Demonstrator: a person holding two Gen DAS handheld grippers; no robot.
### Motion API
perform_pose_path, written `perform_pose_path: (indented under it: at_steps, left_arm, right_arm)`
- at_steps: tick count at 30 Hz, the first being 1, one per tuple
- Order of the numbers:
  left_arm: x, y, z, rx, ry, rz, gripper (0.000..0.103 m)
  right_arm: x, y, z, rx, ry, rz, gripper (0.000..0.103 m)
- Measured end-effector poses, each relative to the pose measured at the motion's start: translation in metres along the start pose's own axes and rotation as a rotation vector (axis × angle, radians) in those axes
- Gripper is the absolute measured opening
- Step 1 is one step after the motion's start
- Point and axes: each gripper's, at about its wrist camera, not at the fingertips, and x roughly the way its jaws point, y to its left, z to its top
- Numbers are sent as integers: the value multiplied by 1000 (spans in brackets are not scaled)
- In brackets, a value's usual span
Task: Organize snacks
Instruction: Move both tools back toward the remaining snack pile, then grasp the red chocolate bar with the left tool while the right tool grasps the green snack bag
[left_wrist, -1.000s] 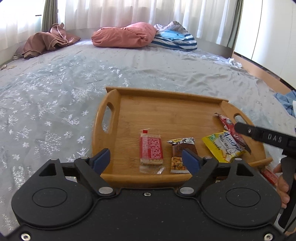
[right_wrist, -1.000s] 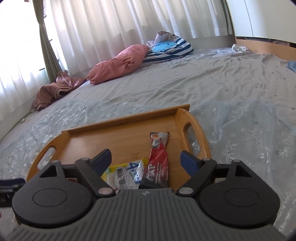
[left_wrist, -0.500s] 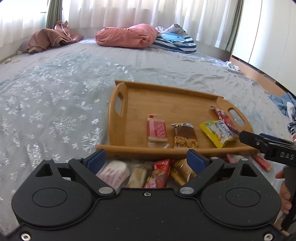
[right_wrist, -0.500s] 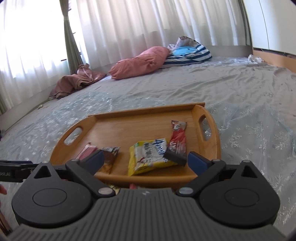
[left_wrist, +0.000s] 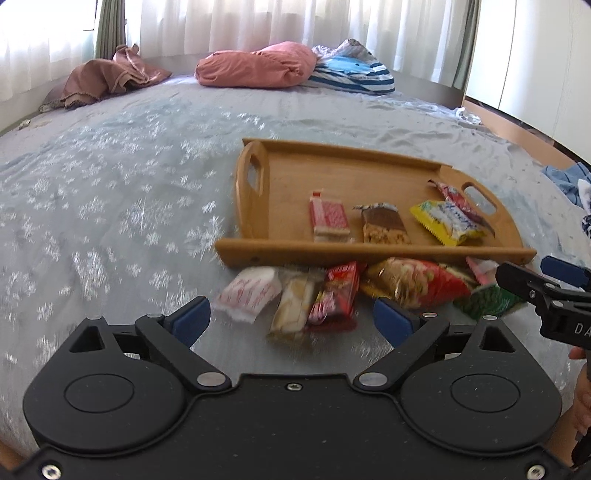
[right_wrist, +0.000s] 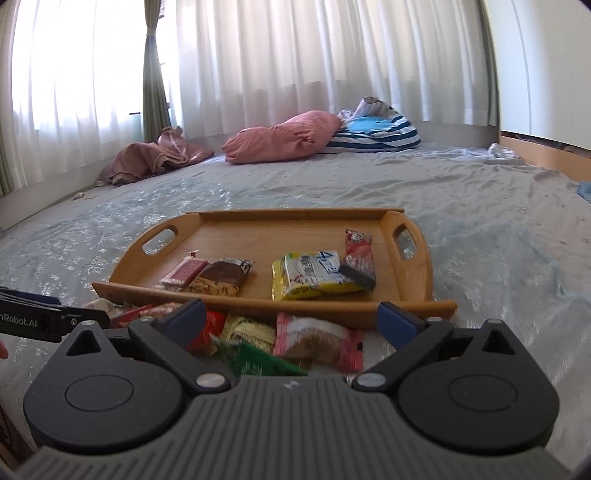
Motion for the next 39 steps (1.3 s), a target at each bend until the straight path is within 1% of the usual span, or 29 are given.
perform_pose_path:
  at_steps: [4, 7, 8, 9, 10, 11, 12, 14, 15, 19, 22, 23, 24, 26, 30, 32, 36, 39]
  left_arm:
    - [-5, 1, -7, -12, 0, -18, 95]
    - [-11, -3, -10, -11, -24, -31, 92]
    - [-13, -4, -11, -9, -33, -36, 87]
    - [-15, -6, -10, -7, -39, -43, 77]
    - [-16, -7, -9, -8, -39, -54, 69]
    - [-16, -8, -7, -17, -31, -71, 56]
    - [-15, -8, -6, -29, -22, -88, 50]
    - [-15, -9, -3, -48, -16, -115, 49]
    - [-15, -10, -2, -52, -20, -116, 49]
    - [-7, -14, 3, -43, -29, -98, 49]
    - [4, -12, 6, -81, -3, -99, 35]
    - [6, -11, 7, -93, 8, -107, 27]
    - [8, -11, 7, -101, 16, -115, 25]
    - [11, -13, 7, -96, 18, -122, 25]
    - [19, -16, 6, -75, 37, -108, 25]
    - [22, -16, 5, -75, 43, -103, 26]
    - [25, -17, 7, -90, 52, -98, 26]
    - [27, -17, 7, -90, 59, -97, 26]
  right_arm:
    - [-2, 3, -13, 15, 3, -30, 103]
    - [-1, 3, -23, 37, 16, -43, 103]
    - [0, 4, -26, 42, 20, -48, 103]
    - [1, 4, -29, 46, 26, -53, 103]
    - [2, 4, -31, 48, 32, -58, 103]
    - [3, 5, -33, 50, 36, -61, 103]
    - [3, 5, -35, 53, 39, -62, 103]
    - [4, 6, -37, 59, 43, -60, 103]
    - [4, 7, -37, 63, 43, -60, 103]
    - [6, 8, -38, 89, 43, -64, 103]
    - [7, 10, -39, 110, 43, -70, 103]
    - [7, 11, -39, 114, 39, -73, 103]
    - [6, 12, -40, 117, 33, -79, 103]
    - [5, 14, -40, 126, 24, -84, 103]
    - [5, 13, -41, 161, 16, -86, 102]
    - [5, 12, -40, 177, 15, -89, 99]
    - [4, 9, -39, 229, 13, -89, 95]
    - [4, 14, -39, 233, 16, -116, 90]
